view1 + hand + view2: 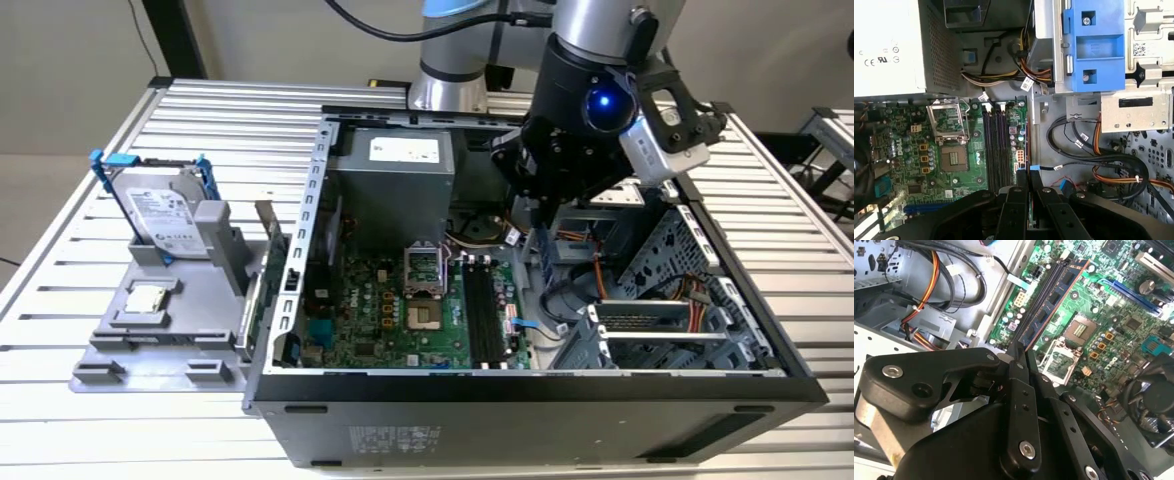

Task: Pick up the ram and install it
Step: 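Insert the ram into the slot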

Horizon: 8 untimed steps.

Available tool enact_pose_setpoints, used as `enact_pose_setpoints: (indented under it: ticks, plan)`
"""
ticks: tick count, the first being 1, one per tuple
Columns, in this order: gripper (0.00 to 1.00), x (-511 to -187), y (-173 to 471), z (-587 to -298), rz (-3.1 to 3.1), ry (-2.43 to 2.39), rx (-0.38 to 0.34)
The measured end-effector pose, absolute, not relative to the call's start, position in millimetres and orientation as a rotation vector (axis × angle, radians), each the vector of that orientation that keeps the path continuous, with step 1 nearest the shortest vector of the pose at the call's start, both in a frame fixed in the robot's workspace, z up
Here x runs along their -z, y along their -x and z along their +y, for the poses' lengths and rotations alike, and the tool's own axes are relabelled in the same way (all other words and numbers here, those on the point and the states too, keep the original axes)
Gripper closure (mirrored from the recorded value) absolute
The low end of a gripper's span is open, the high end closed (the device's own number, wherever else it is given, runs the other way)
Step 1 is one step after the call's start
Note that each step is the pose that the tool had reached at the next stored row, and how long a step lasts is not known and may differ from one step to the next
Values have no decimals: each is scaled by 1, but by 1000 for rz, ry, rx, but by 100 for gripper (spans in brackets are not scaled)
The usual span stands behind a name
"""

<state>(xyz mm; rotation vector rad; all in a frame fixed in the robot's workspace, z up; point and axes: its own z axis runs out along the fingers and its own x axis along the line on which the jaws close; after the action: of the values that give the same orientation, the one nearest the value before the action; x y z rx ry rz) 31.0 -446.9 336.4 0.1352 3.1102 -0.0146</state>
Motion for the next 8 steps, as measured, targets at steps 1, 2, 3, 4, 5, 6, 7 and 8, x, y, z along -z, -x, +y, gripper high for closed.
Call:
enact_pose_setpoints:
  ticks: [1,2,3,4,5,6,7,8]
  plan:
    - [100,-335,-31,-446,3110,-137,15]
    - [100,-334,-31,-444,3110,-139,16]
    - [100,-332,-31,-443,3110,-140,16]
    - [100,-331,-32,-443,3110,-142,16]
    - [100,-329,-32,-442,3110,-143,16]
    - [100,-327,-32,-442,3110,-144,17]
    - [100,-325,-32,-441,3110,-145,18]
    - [100,-323,-32,-441,3110,-145,20]
